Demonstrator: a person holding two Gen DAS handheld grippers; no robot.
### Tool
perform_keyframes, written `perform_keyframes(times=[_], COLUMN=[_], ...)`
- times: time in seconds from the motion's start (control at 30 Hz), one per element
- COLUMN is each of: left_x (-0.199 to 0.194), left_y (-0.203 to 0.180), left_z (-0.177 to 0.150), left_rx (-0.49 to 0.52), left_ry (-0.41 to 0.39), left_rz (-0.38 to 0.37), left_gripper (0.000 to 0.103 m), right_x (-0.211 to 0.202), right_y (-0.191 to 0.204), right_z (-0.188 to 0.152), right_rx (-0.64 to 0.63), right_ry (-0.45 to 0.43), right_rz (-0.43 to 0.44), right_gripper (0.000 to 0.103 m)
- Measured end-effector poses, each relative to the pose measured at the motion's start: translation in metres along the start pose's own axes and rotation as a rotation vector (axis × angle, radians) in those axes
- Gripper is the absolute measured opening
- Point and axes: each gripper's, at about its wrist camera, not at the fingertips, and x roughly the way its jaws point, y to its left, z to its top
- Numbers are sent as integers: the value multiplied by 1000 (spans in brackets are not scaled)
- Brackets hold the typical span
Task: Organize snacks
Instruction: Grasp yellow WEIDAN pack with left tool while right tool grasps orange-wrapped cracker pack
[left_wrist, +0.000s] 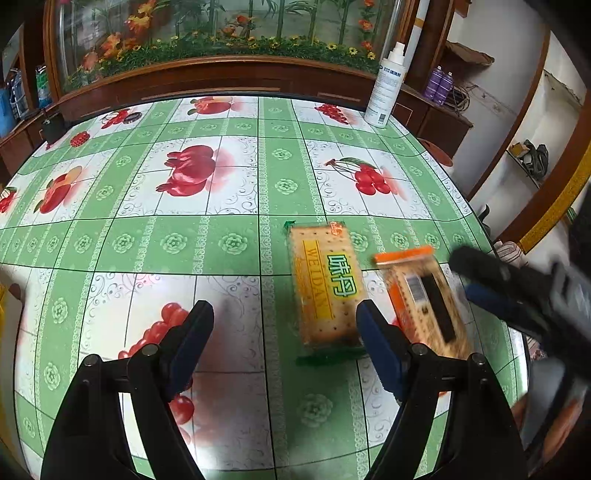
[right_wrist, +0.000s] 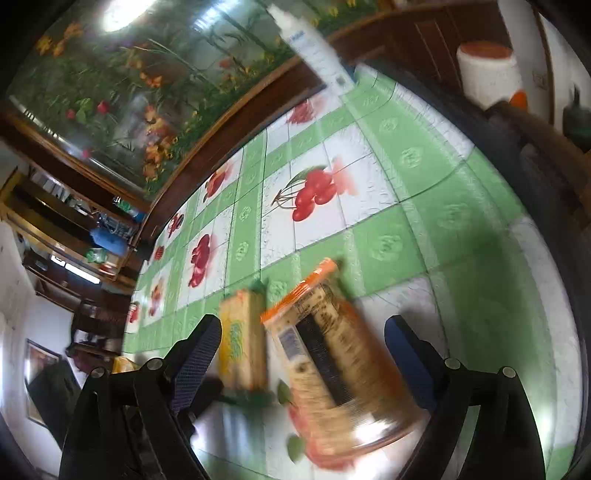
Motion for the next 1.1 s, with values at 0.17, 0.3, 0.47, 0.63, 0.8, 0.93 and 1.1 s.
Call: perform_keyframes(times=[0.17,0.3,0.47,0.63,0.8,0.93,1.1], left_x=[11,19,20,22,28,35,41], left_y=[-2,8,5,-10,-17,-22,-34], left_z=[7,8,10,13,15,17,13], left_rx=[2,-31,-4,30,23,9,38], left_ry=[5,19,14,16,11,47,54], left_rz=[60,33,35,24,36,40,66], left_gripper=[79,79,79,79,84,85,85], right_x=[1,2,22,15,-2,-12,-20], right_y=[28,47,54,48,30,25,18], right_z=[-20,-38,-54,-58,-56,-52,-47], right_rx=[-214,-368,-475,-465,-396,-354,-312], right_ry=[41,36,71,43,9,-20,-43], right_rz=[-152,-311,-410,-419,-391,-351,-308], right_gripper=[95,94,93,58,56,56,56])
